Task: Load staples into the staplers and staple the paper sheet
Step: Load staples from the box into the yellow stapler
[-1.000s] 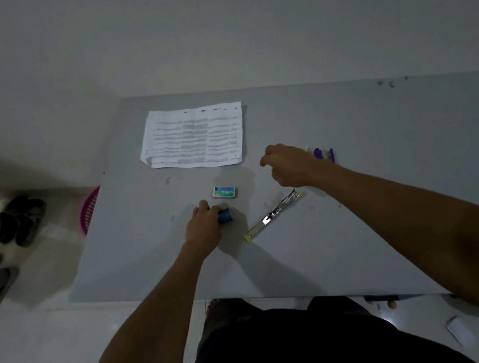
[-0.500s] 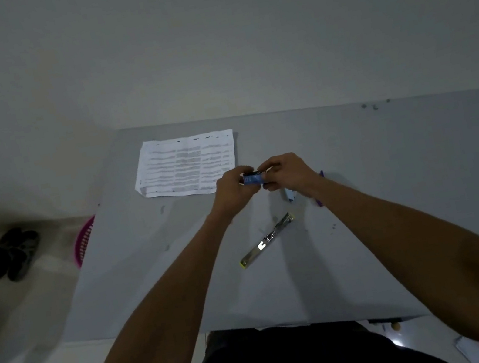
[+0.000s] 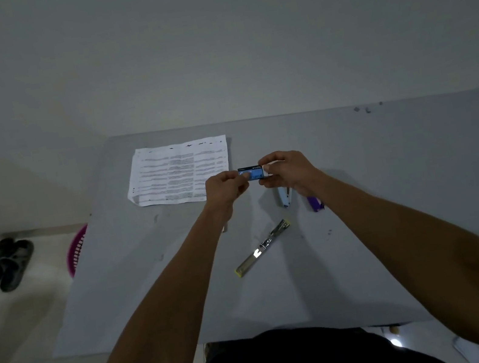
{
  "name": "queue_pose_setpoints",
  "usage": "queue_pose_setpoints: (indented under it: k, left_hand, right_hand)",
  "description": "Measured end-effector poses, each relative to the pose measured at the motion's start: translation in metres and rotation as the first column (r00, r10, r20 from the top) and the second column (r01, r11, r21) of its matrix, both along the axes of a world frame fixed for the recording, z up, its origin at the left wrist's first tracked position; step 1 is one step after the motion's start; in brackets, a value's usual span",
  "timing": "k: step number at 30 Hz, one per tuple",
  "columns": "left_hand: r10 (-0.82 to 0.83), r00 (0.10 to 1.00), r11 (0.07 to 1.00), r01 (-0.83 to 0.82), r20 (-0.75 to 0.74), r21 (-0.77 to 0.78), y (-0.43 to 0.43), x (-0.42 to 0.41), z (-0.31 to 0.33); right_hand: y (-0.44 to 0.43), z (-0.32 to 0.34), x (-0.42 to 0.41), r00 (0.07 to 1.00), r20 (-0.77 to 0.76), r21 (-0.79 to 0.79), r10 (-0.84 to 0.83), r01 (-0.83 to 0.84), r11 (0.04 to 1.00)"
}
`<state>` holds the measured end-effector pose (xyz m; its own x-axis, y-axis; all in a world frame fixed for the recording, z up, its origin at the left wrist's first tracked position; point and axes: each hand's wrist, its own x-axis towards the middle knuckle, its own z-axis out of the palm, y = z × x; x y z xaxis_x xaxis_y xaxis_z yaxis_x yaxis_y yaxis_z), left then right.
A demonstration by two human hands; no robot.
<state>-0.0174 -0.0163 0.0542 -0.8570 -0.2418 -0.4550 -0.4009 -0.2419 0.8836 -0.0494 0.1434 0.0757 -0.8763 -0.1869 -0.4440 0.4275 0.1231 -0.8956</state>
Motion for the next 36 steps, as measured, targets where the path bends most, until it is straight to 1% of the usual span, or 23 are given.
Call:
queue_pose_setpoints:
  k: [3, 6, 9, 13, 15, 17, 19, 21, 23, 29, 31, 33, 36]
  left_hand:
    - [0.028, 0.999, 0.999, -0.029, 0.026, 0.041, 0.0, -0.003, 0.0]
    - [0.052, 0.998, 0.997, -0.054, 0.036, 0.048, 0.0, -0.004, 0.0]
    - [0.058, 0.997, 0.997, -0.06, 0.045, 0.045, 0.0, -0.006, 0.001]
    - [0.091, 0.994, 0.994, -0.094, 0.058, 0.059, -0.001, -0.008, 0.002]
    - [0.1, 0.993, 0.991, -0.105, 0.064, 0.078, -0.002, -0.009, 0.003]
    - [0.105, 0.992, 0.989, -0.111, 0.069, 0.093, -0.003, -0.01, 0.004]
    - [0.108, 0.992, 0.988, -0.115, 0.068, 0.103, -0.003, -0.011, 0.004]
    - [0.102, 0.993, 0.99, -0.108, 0.065, 0.089, -0.003, -0.011, 0.005]
    - [0.096, 0.994, 0.992, -0.101, 0.061, 0.08, -0.004, -0.011, 0.005]
    - [0.071, 0.996, 0.996, -0.074, 0.054, 0.054, -0.002, -0.014, 0.004]
    - [0.061, 0.996, 0.997, -0.063, 0.06, 0.034, -0.002, -0.013, 0.004]
    - [0.06, 0.996, 0.998, -0.062, 0.072, 0.024, -0.003, -0.012, 0.003]
    - [0.075, 0.993, 0.997, -0.078, 0.095, 0.024, -0.005, -0.011, 0.004]
  right_hand:
    - [0.0, 0.0, -0.004, 1.0, -0.004, 0.034, -0.002, 0.002, 0.999]
    - [0.0, 0.001, -0.007, 1.0, -0.031, 0.044, 0.004, -0.003, 0.999]
    - [0.0, -0.001, -0.011, 0.996, -0.086, 0.134, 0.038, -0.026, 0.991]
    - [-0.002, 0.0, -0.018, 0.993, -0.117, 0.188, 0.001, 0.022, 0.982]
    - [-0.001, -0.002, -0.018, 0.983, -0.177, 0.256, 0.038, 0.008, 0.967]
    - [0.0, -0.005, -0.018, 0.943, -0.303, 0.359, 0.138, -0.022, 0.933]
    - [0.001, -0.009, -0.019, 0.834, -0.462, 0.505, 0.302, -0.033, 0.863]
    - [0.0, -0.012, -0.021, 0.726, -0.54, 0.606, 0.426, -0.016, 0.795]
    - [-0.002, -0.014, -0.024, 0.69, -0.539, 0.65, 0.484, -0.025, 0.76]
    - [-0.001, -0.01, -0.031, 0.648, -0.449, 0.768, 0.616, -0.073, 0.637]
    - [-0.001, -0.01, -0.031, 0.641, -0.429, 0.788, 0.637, -0.079, 0.61]
    - [0.0, -0.01, -0.031, 0.641, -0.432, 0.783, 0.634, -0.082, 0.617]
    - [0.005, -0.01, -0.031, 0.658, -0.468, 0.745, 0.591, -0.066, 0.664]
